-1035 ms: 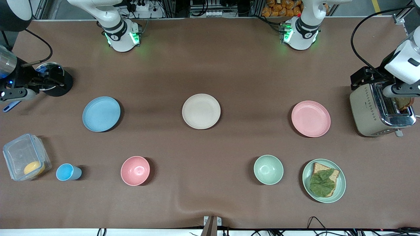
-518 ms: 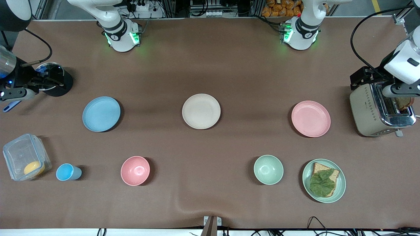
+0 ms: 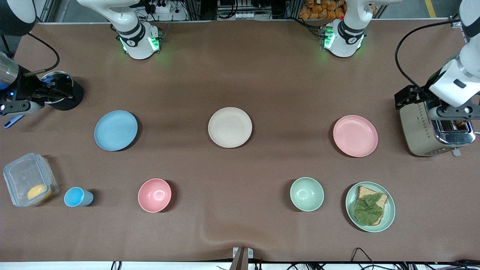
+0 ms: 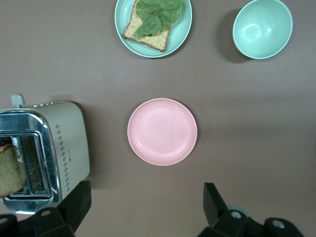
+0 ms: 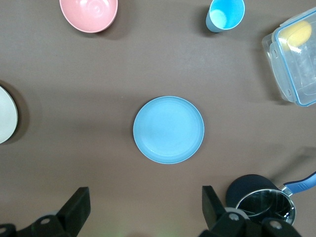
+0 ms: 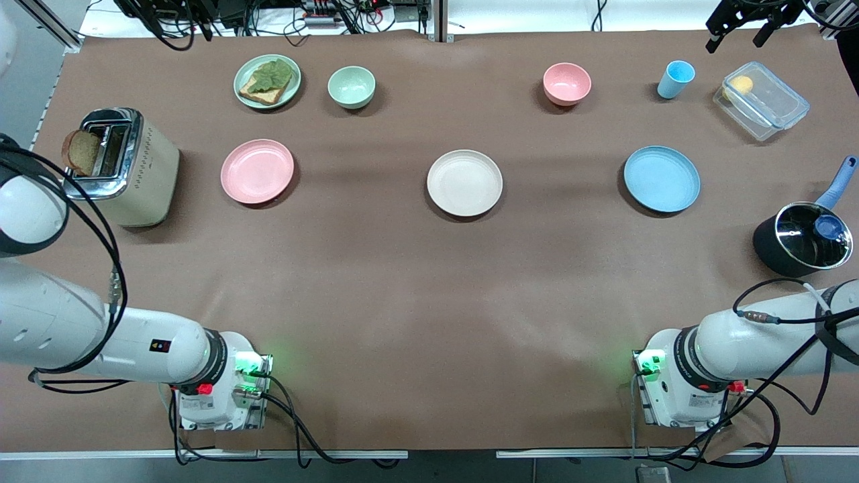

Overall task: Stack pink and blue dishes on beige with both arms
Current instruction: 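Move the left gripper down to the rim of the pink plate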

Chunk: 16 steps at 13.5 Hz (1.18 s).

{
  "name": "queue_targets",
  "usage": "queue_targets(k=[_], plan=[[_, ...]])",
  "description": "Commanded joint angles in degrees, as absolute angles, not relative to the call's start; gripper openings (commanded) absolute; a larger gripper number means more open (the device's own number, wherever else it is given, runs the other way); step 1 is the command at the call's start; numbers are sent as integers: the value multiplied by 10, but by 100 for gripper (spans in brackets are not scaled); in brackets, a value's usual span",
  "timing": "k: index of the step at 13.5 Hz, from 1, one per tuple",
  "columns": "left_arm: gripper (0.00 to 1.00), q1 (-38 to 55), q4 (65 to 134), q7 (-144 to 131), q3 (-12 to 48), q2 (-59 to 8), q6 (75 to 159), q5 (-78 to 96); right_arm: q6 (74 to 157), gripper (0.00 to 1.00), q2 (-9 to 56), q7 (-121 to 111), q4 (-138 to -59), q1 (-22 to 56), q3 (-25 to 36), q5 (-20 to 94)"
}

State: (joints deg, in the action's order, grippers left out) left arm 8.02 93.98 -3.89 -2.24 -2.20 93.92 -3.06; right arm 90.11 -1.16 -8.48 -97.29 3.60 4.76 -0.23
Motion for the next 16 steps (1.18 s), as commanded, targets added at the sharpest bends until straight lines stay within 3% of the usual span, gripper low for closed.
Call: queue_targets(k=[1,9,16], plan=[[100,68,1007,-25,-23,-15,1002,-22,893,100,-16,-83,-969,43,52,-2],[100,38,1179,-25,-23,-48,1196,-30,893,100,-16,-83,-969,43,52,-2],[100,10,1221,2,-24,-138,1299,-30,893,100,-16,-83,-969,42,52,-2]])
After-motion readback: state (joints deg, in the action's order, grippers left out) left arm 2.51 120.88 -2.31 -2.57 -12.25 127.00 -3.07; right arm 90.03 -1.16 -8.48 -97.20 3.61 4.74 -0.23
